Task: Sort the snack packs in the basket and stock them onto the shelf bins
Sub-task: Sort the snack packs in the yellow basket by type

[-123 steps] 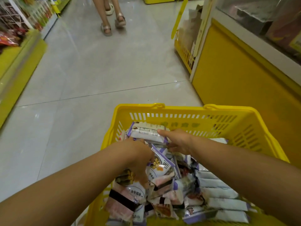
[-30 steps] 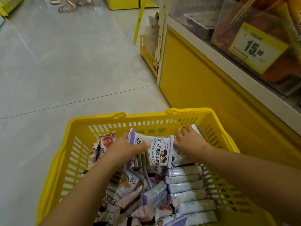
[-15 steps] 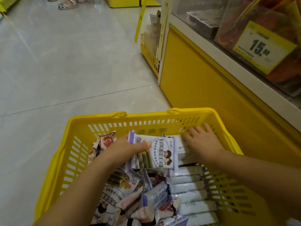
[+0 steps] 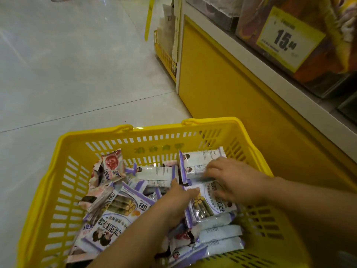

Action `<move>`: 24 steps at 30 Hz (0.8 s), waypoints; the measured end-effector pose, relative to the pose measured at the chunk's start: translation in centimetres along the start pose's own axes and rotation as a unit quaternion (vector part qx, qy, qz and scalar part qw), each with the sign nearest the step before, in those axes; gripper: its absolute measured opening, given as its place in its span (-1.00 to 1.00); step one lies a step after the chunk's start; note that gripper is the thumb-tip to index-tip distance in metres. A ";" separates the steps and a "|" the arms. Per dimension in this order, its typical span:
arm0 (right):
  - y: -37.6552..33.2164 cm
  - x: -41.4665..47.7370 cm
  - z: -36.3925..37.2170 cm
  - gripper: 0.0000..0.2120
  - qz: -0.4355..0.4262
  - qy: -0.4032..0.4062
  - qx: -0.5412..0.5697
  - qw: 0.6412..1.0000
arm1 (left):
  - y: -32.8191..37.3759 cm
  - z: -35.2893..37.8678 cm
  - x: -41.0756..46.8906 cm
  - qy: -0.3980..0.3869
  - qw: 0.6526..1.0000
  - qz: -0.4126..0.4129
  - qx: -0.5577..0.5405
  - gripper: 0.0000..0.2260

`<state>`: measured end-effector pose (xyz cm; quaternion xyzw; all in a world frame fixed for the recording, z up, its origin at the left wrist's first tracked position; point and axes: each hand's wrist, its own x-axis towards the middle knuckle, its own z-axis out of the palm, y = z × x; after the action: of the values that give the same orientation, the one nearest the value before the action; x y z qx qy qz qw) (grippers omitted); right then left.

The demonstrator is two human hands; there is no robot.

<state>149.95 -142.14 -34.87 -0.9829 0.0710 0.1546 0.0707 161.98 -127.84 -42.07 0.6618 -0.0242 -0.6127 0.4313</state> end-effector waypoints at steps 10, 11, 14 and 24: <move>-0.5 0.3 3.6 -0.19 0.015 -0.020 -0.108 0.994 | 0.3 0.2 -0.9 -0.025 0.998 0.049 0.035 -0.21; -0.4 0.4 3.5 -0.18 0.017 -0.028 -0.109 0.993 | 0.8 -0.1 -1.6 -0.021 0.992 0.068 0.105 -0.24; -1.0 1.1 2.7 -0.14 0.024 -0.049 -0.085 0.995 | 2.9 -2.3 -4.2 0.008 0.936 0.181 0.301 -0.43; -12.4 9.1 -0.9 -0.34 0.049 -0.085 0.369 0.924 | 6.2 -14.7 -9.1 0.124 0.822 0.172 0.528 -0.70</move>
<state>160.80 -131.18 -35.43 -0.8659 0.1651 0.2036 0.4261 175.03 -118.72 -32.99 0.8436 -0.4041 -0.3350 0.1132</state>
